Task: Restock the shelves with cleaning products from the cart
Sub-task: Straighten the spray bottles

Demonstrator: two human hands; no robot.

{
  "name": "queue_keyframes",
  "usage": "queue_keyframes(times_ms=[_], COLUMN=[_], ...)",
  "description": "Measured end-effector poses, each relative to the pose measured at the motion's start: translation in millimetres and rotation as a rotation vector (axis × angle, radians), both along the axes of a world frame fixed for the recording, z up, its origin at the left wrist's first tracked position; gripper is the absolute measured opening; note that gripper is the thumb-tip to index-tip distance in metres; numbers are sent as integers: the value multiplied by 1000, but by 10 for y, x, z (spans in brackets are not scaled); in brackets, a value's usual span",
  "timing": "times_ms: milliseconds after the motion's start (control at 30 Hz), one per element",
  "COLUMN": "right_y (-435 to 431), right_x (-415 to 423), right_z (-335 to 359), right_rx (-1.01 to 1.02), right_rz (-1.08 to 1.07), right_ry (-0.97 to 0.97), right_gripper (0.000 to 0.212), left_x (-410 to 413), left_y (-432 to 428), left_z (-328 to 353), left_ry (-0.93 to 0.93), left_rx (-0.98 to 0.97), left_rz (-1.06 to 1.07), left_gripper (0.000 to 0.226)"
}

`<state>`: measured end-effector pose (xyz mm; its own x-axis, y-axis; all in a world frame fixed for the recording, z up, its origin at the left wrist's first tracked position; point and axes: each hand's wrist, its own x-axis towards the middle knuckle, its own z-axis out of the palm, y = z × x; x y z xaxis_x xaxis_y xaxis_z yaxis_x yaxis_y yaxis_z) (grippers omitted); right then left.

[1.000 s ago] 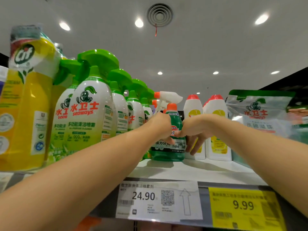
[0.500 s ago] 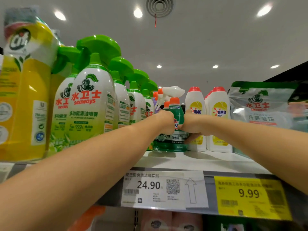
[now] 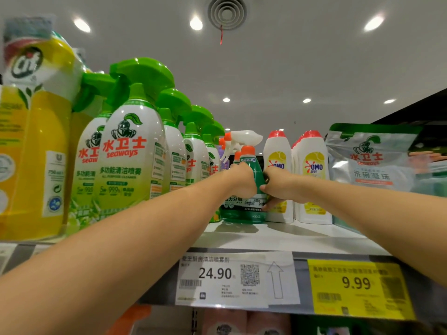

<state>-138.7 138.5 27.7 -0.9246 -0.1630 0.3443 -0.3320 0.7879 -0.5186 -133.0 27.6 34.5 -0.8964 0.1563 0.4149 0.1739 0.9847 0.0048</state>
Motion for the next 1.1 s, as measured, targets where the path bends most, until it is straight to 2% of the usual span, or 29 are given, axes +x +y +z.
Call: queue_keyframes(times_ms=[67,133,200,267,467,567,633,700,767,933,1000,1100], right_y=[-40,-98,-129,-133,-90,-8,48,88,127,251,248,129], right_x=[-24,-14,0,37,404,670,867,1070,1301,2003,2226,2504], right_z=[-9,-10,-6,29,238,264,235,157,54,-335,-585,-1062], right_rx=[-73,-47,106,170,94,18,-44,-100,-161,-398,-506,-568], right_rz=[-30,-73,-138,-169,-128,-15,52,115,211,670,828,994], right_ry=[-5,41,127,164,-6,27,61,101,161,247,228,149], right_gripper=[17,14,10,9,23,23,21,17,11,14,10,21], left_x=[8,49,83,113,318,526,737,1012,1347,2299,2686,3240], left_y=[-18,-21,-20,-23,30,34,22,-3,-54,-126,-166,-258], left_z=[-8,-6,-10,-16,78,118,94,29,-84,-506,-730,-1230], left_ry=[-33,-62,-62,-8,205,271,290,331,382,469,502,450], left_rx=[10,53,47,19,23,68,81,143,214,392,483,598], left_rz=[-4,-18,-26,-32,-155,-178,-190,-224,-266,-313,-316,-225], left_gripper=[54,59,51,46,23,24,15,7,8,16,16,17])
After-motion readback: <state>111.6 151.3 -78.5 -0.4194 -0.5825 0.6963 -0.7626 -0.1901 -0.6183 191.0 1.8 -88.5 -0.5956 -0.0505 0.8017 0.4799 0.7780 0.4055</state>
